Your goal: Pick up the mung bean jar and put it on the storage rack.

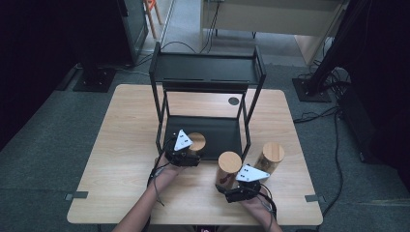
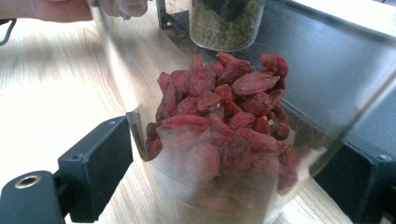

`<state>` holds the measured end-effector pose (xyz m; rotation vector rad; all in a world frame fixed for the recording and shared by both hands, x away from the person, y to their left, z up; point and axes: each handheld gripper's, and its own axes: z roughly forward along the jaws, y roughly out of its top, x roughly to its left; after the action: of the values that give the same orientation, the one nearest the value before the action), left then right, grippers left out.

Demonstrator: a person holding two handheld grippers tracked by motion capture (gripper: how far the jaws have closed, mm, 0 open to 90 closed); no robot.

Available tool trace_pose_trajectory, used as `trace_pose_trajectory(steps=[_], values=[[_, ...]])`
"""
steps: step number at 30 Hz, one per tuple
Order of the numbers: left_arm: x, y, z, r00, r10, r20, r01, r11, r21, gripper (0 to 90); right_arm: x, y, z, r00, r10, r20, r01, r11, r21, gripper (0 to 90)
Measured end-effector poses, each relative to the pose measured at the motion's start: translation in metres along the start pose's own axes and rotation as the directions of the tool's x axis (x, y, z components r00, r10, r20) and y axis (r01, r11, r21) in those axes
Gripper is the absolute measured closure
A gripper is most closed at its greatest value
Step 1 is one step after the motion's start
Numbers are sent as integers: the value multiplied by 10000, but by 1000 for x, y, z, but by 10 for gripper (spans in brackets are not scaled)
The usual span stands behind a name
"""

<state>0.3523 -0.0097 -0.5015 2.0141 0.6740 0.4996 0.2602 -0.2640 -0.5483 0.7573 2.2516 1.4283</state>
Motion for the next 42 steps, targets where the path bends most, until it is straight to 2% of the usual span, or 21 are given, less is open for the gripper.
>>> trace_pose_trajectory(steps=[6, 15, 21, 28, 37, 42], values=[[0, 4, 3, 9996, 269, -98, -269, 9996, 67, 255, 0, 0, 0, 10000, 39, -3, -39, 10000, -27, 101], [6, 5, 10, 9999, -90, -92, 90, 10000, 13, 255, -1, 0, 0, 9999, 106, -25, -106, 9999, -12, 101], [9, 6, 14, 9999, -111, -115, 112, 9999, 73, 255, -1, 0, 0, 9999, 106, -42, -106, 9999, -11, 101], [13, 8, 18, 9988, -343, -345, 346, 9994, 84, 255, -1, 0, 0, 9999, 99, -49, -99, 10000, -11, 101], [16, 11, 23, 9977, -477, -481, 480, 9988, 65, 255, -1, 0, 0, 10000, 76, -58, -76, 10000, 2, 101], [16, 13, 27, 9976, -415, -554, 419, 9991, 68, 255, -1, 0, 0, 10000, 68, -54, -67, 10000, 9, 101]])
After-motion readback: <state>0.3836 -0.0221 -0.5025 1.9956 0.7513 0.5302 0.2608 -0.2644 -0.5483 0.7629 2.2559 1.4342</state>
